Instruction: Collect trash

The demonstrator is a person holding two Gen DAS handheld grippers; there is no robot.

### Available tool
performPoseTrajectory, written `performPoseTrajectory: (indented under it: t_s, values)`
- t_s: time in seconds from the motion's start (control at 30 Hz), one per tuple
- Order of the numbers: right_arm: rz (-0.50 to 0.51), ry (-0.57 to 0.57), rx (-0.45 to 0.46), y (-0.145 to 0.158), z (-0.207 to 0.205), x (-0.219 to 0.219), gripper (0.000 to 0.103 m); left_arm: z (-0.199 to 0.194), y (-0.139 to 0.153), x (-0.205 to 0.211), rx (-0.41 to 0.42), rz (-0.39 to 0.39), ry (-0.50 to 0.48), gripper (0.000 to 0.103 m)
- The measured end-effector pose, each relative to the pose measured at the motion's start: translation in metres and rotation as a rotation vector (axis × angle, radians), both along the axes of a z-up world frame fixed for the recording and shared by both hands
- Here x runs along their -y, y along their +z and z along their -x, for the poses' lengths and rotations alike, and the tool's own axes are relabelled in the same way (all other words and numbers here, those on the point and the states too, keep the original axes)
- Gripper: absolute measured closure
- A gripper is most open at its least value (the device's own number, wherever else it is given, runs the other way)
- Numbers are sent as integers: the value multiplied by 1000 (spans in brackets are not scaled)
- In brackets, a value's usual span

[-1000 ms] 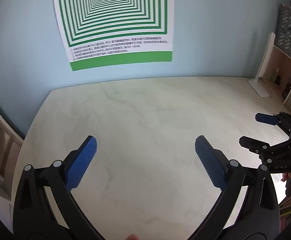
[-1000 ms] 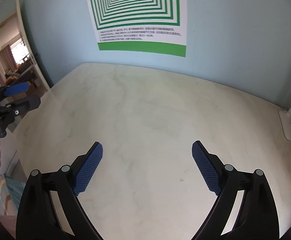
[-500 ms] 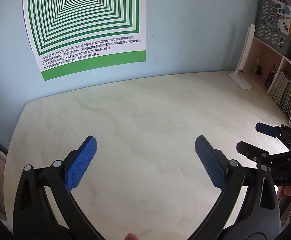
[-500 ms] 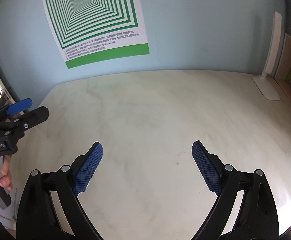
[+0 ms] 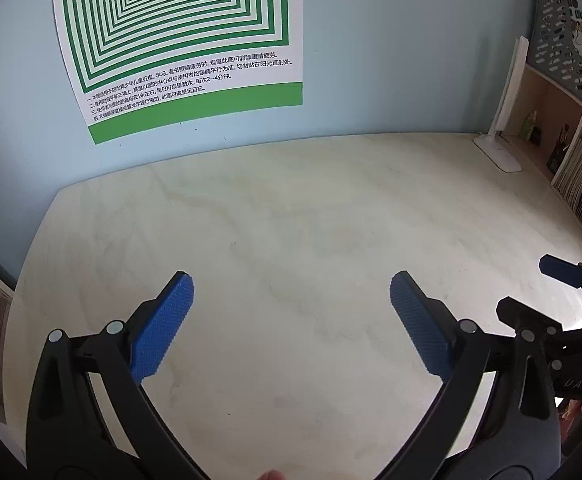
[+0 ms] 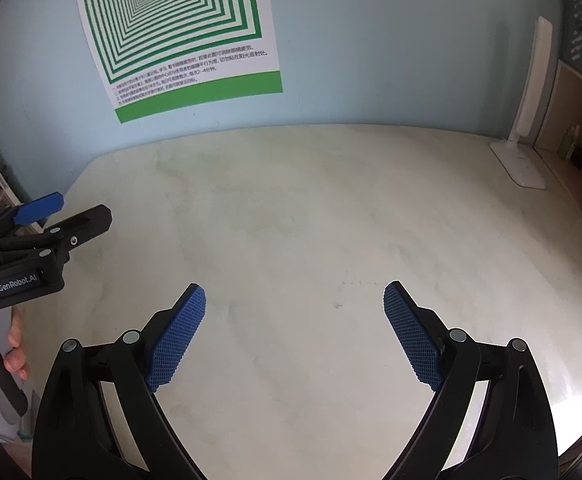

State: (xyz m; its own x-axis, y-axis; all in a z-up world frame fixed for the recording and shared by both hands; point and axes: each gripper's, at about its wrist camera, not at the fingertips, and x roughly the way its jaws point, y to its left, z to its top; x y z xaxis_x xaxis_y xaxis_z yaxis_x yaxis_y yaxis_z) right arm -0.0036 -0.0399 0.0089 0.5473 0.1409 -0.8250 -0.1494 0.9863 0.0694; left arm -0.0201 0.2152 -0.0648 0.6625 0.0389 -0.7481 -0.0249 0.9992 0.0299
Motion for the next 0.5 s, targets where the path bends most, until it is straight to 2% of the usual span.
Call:
performPoseTrajectory:
  t_s: [0.17,0.33,0.5]
  values:
    - [7,0,-24,-11,0,-5,13,4,-6,-8,35,-48,83,7]
    - [-2,12,-39,-18,4,-13,13,6,-16,-11,16,-92,109,7]
    - [-4,23,-49,-21,5,-19,13,8,-20,-13,-6,-49,125,7]
